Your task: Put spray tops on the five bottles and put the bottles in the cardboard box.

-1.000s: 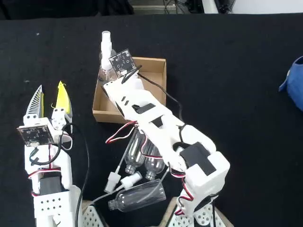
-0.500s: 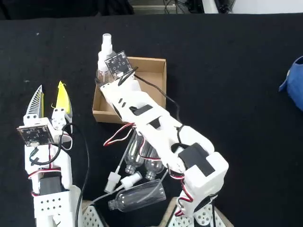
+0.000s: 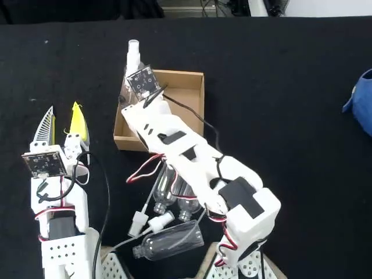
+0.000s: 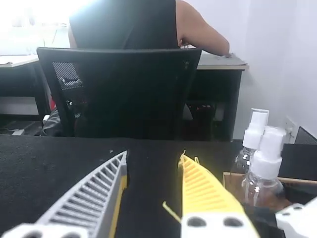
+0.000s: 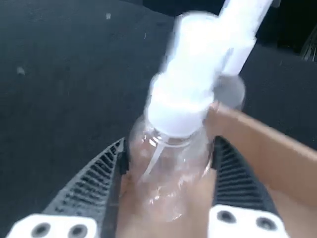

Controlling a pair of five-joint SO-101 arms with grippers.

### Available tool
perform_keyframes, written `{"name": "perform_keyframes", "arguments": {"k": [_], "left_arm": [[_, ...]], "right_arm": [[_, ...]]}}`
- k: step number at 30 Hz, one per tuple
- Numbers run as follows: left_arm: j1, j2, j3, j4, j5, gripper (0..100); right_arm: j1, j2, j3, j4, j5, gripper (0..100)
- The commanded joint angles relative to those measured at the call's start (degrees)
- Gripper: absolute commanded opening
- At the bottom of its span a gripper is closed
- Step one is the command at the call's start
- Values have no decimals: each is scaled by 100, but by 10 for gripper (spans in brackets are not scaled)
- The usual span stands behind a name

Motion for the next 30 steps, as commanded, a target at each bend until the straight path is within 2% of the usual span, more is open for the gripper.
{"name": "perform_keyframes", "arguments": {"k": [1, 18, 27, 30], "left_arm": [[-66, -9, 127, 35, -53, 30], [-66, -9, 127, 44, -53, 30], [-66, -9, 127, 53, -53, 30], [-48, -53, 127, 510, -53, 30]], "right_arm": [[-158, -541, 101, -105, 0, 276], [-167, -1323, 365, 79, -26, 270], [44, -2158, 356, 1688, -44, 270], [44, -2492, 356, 2321, -44, 270]]}}
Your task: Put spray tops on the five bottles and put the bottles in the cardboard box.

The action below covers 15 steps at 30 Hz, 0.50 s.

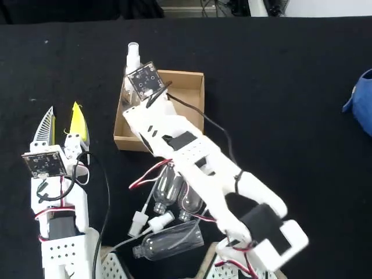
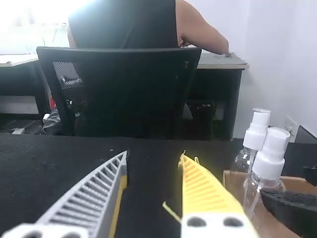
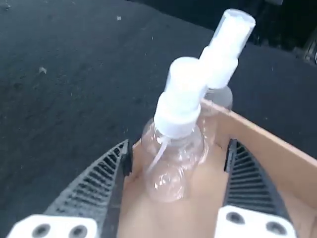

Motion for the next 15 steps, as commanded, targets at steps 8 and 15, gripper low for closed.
{"name": "perform_keyframes", "arguments": {"k": [8, 15], "left_arm": [[-31, -53, 127, 826, -35, 30], [-22, -18, -40, 1266, -9, 30]], "right_arm": [[220, -1385, -57, 2022, -53, 264], [1020, -2229, -189, 3455, -70, 145]]}}
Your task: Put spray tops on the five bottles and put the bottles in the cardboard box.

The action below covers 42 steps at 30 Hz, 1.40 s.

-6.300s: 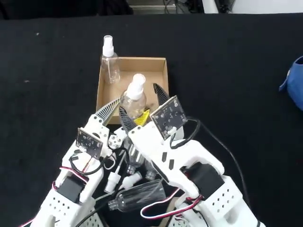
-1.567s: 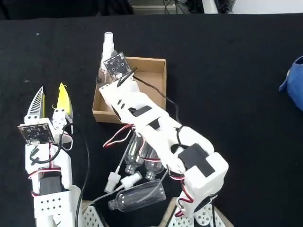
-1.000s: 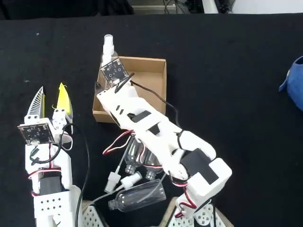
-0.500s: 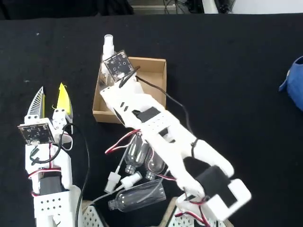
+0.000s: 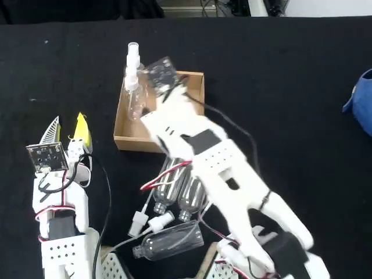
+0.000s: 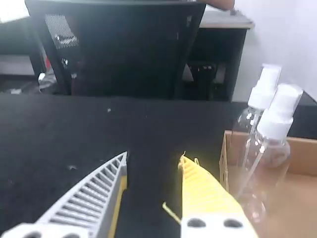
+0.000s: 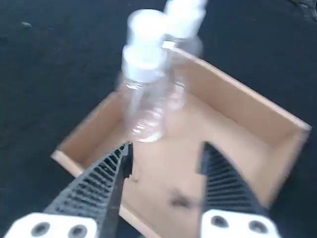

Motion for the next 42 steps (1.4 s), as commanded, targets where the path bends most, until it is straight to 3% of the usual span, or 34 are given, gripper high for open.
{"name": "perform_keyframes", "arguments": {"k": [1, 6, 10, 20, 32, 34, 39, 42], "left_arm": [[-4, -18, -75, 352, -9, 30], [154, -53, -4, 422, 229, 30], [312, -53, 92, 413, 554, 30], [295, -53, 101, 413, 554, 30], [330, -53, 101, 413, 554, 30], [330, -53, 101, 413, 554, 30], [321, -53, 101, 413, 554, 30], [330, -53, 101, 413, 554, 30]], "right_arm": [[554, -585, -268, 870, -193, 158], [941, -505, -769, 1881, -580, 260], [958, -127, -998, 2189, -615, 254], [1565, 470, -998, 2145, -624, 248], [1398, 1569, -1024, 1415, -624, 247], [1354, 1648, -1033, 1301, -624, 226], [1371, 1710, -980, 1160, -571, 25], [1468, 1710, -927, 1134, -571, 34]]}}
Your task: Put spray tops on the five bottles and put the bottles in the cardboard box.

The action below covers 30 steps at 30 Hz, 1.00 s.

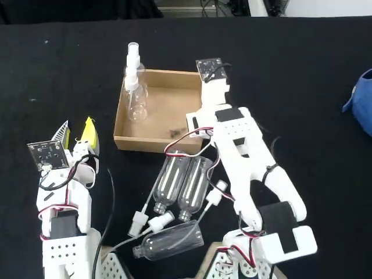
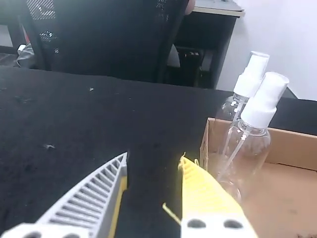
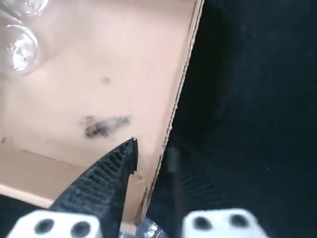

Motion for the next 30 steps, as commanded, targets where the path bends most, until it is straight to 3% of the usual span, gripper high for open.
{"name": "perform_keyframes", "arguments": {"k": [1, 7, 16, 24, 30], "left_arm": [[57, -53, 101, 18, 35, 30], [48, -53, 101, 18, 35, 30], [48, -53, 101, 18, 35, 30], [57, -53, 92, 18, 35, 30], [48, -53, 92, 18, 35, 30]], "right_arm": [[-9, -40, -259, -185, 9, 41], [185, -40, -233, -185, 26, 11], [202, -40, -233, -185, 730, 11], [158, -40, -242, -141, 202, 14], [158, -31, -268, -141, 0, 136]]}}
